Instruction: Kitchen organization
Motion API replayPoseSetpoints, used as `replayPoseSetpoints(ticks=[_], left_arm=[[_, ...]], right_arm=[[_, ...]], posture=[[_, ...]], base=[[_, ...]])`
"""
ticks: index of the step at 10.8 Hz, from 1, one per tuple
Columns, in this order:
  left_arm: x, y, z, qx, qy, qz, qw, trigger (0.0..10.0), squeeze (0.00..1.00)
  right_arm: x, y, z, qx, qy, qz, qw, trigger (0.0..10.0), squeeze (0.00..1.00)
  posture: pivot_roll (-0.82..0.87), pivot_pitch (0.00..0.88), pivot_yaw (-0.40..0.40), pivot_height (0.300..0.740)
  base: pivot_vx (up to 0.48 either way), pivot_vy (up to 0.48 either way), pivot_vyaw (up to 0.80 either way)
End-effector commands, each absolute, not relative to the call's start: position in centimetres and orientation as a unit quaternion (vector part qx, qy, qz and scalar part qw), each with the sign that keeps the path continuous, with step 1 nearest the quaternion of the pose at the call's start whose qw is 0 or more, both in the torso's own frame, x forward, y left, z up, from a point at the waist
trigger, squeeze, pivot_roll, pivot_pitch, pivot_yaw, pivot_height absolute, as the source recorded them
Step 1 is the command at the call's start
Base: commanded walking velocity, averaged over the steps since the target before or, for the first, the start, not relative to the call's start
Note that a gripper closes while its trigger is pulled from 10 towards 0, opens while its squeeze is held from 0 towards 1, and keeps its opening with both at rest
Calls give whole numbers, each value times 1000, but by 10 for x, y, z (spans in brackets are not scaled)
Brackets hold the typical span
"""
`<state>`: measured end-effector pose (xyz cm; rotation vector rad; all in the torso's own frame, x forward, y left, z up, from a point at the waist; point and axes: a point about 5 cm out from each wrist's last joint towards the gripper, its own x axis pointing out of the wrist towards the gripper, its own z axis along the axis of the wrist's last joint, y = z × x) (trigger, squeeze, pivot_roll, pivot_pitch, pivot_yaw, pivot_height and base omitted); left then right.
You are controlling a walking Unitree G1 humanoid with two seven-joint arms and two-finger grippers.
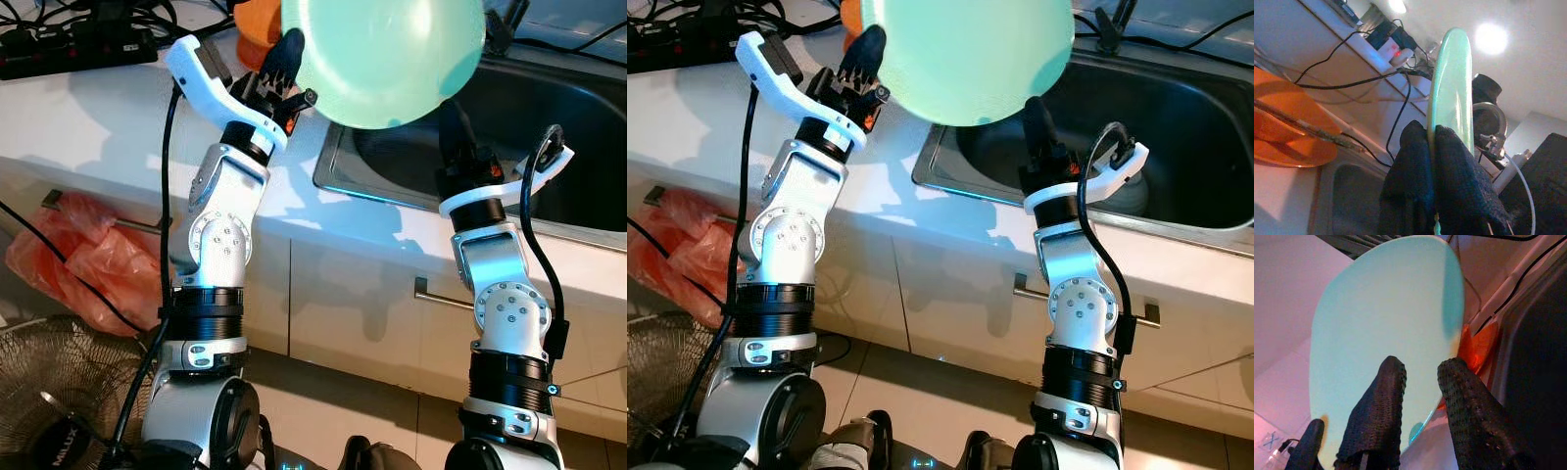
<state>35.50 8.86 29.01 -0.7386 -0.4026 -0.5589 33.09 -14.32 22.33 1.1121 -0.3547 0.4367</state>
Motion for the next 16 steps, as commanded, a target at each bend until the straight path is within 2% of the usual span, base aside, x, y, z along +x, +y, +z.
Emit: replayPoseSetpoints(ticks=[1,12,16], left_arm=[[349,81,307,-353,-221,-300,858,10000,0],[343,69,306,-353,-206,-337,848,10000,0],[344,73,308,-345,-215,-323,855,10000,0]], right_arm=[[329,-143,219,517,-160,206,815,10000,0],[331,-140,214,518,-148,204,817,10000,0],[330,-139,213,517,-146,204,818,10000,0]], posture=[[115,180,-25,740],[124,184,-29,740],[125,185,-30,740]], base=[[0,0,0],[0,0,0],[0,0,0]])
